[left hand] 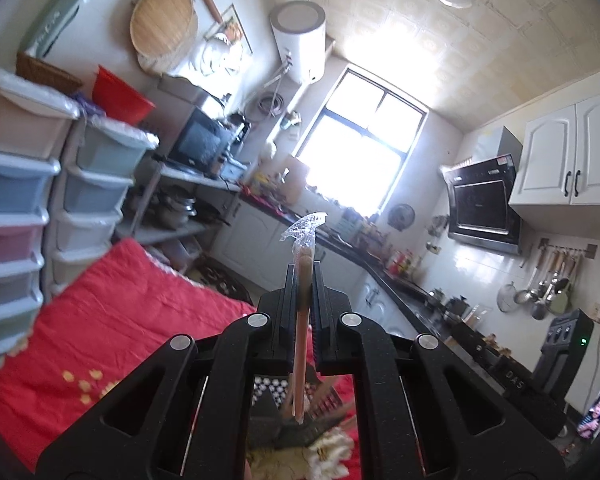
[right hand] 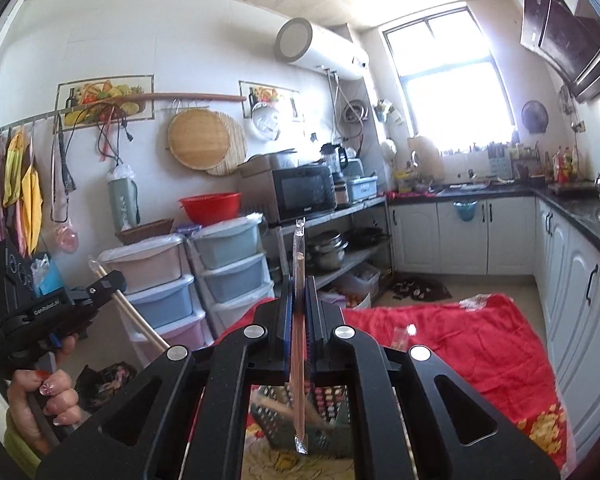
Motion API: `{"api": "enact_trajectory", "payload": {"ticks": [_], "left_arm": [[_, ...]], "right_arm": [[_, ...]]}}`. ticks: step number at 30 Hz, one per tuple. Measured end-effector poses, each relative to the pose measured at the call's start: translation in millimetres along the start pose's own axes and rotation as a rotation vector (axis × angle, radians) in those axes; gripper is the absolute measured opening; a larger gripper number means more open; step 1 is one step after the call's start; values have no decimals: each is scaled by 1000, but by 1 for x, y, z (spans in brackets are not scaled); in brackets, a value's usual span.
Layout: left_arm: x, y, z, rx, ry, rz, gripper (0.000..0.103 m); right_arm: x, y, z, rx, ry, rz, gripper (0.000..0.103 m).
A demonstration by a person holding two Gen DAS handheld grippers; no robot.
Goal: Organize utensils
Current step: 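Lower the chopsticks into the caddy and open both tools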
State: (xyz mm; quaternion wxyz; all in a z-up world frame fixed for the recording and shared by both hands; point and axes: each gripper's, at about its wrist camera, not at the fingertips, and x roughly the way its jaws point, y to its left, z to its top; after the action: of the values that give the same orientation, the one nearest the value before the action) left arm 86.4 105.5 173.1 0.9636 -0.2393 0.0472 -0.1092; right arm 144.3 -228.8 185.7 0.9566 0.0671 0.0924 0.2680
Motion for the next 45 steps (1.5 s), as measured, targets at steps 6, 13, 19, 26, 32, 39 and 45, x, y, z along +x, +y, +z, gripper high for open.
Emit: {"api": "enact_trajectory", "payload": {"ticks": [6, 13, 19, 26, 32, 39, 45], "left_arm": [[8, -1, 9, 21, -32, 43, 3], [27, 3, 3, 34, -48, 99, 3], [39, 5, -11, 43, -42, 118, 3], [47, 11, -23, 36, -37, 130, 3], [55, 20, -35, 20, -21, 137, 3], [62, 32, -50, -5, -1, 140, 3], [66, 38, -58, -16, 8, 139, 3]], "right_arm": [[6, -5, 9, 1, -37, -19, 6], [20, -11, 13, 21, -64, -25, 6], [35, -13, 12, 34, -73, -32, 6], [52, -15, 5, 43, -69, -41, 6], [64, -17, -6, 50, -55, -53, 6], [77, -16, -19, 45, -40, -57, 6], [82, -16, -27, 34, -38, -63, 6]]}}
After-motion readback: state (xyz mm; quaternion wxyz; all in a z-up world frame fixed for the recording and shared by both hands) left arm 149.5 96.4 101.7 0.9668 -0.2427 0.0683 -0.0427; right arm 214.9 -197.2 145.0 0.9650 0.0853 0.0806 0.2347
